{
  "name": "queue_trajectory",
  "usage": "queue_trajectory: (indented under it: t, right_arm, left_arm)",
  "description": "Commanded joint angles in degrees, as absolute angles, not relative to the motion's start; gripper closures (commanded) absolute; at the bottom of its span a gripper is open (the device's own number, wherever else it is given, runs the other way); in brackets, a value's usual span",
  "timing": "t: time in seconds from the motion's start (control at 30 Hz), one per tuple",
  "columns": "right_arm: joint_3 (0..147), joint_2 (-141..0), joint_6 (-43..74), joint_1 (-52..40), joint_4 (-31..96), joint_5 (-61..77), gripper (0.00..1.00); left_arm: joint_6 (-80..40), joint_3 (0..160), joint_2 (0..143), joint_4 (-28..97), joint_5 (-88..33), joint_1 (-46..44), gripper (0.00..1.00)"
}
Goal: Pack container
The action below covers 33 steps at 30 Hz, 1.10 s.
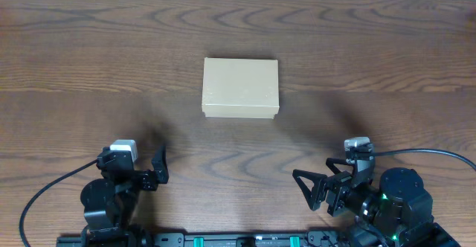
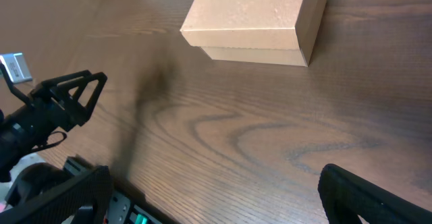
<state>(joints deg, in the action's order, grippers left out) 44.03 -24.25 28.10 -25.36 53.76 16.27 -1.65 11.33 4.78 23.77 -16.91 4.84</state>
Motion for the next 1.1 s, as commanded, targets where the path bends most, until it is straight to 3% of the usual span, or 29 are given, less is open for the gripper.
queue_trajectory:
  t: [0.0, 1.07]
  right_arm:
    - [44.0, -24.3, 28.7, -25.9, 53.8, 16.5, 0.01]
    - [44.0, -24.3, 28.7, -25.9, 53.8, 16.5, 0.01]
  left_arm:
    - [-2.4, 8.6, 2.5, 22.5, -16.6, 5.2, 0.05]
    - [-4.1, 6.3, 0.3, 21.0, -17.1, 3.8, 0.05]
